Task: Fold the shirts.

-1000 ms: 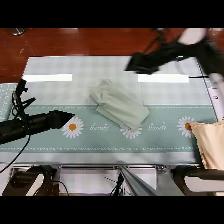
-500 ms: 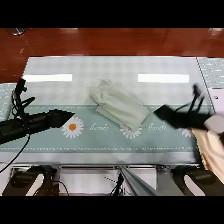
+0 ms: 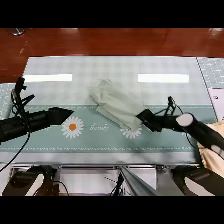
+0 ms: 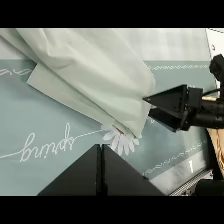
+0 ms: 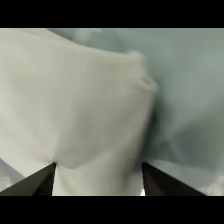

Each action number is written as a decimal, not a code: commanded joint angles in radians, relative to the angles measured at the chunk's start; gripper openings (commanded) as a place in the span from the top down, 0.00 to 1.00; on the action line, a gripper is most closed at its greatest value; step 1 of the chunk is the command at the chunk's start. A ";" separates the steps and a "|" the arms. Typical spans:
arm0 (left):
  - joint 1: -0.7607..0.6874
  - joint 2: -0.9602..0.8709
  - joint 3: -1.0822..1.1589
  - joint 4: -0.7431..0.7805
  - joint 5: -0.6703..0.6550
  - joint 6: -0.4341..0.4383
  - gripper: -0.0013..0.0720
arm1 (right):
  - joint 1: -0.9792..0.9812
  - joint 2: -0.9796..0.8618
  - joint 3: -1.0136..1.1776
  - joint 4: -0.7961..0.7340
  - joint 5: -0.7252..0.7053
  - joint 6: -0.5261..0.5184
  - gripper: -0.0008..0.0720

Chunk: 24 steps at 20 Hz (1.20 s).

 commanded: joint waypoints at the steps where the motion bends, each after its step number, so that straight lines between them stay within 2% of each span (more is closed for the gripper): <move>1: 0.000 -0.002 0.000 0.000 0.002 0.000 0.95 | 0.007 -0.175 0.130 0.052 0.072 -0.110 0.14; 2: 0.000 -0.002 0.000 0.000 0.003 0.000 0.95 | 0.007 -0.212 0.165 0.078 0.105 -0.159 0.37; 3: 0.000 -0.002 0.000 0.000 0.006 0.000 0.95 | 0.007 -0.234 0.200 0.101 0.143 -0.235 0.84; 4: 0.000 -0.002 0.000 0.000 0.006 0.000 0.95 | 0.006 -0.237 0.236 0.121 0.174 -0.319 0.96; 5: 0.000 -0.002 0.000 0.000 0.006 0.000 0.95 | 0.003 -0.233 0.290 0.112 0.220 -0.352 0.96; 9: 0.000 -0.002 0.000 0.001 0.010 0.001 0.95 | -0.052 -0.200 0.656 0.027 0.434 -0.340 0.96; 14: 0.000 -0.002 0.000 0.001 0.005 0.000 0.95 | -0.141 -0.195 1.148 -0.325 0.775 -0.126 0.96; 16: 0.000 -0.002 0.000 0.001 -0.002 0.000 0.95 | -0.224 -0.190 1.281 -0.381 0.914 -0.089 0.96; 21: 0.000 -0.002 0.000 0.000 -0.002 0.000 0.95 | -0.556 -0.086 1.374 -0.413 1.139 -0.065 0.96; 23: 0.000 -0.002 -0.001 0.000 -0.002 0.000 0.95 | -0.708 -0.055 1.374 -0.468 1.274 -0.071 0.96; 24: 0.000 -0.002 -0.001 0.000 -0.001 0.000 0.95 | -0.774 -0.035 1.366 -0.501 1.290 -0.074 0.96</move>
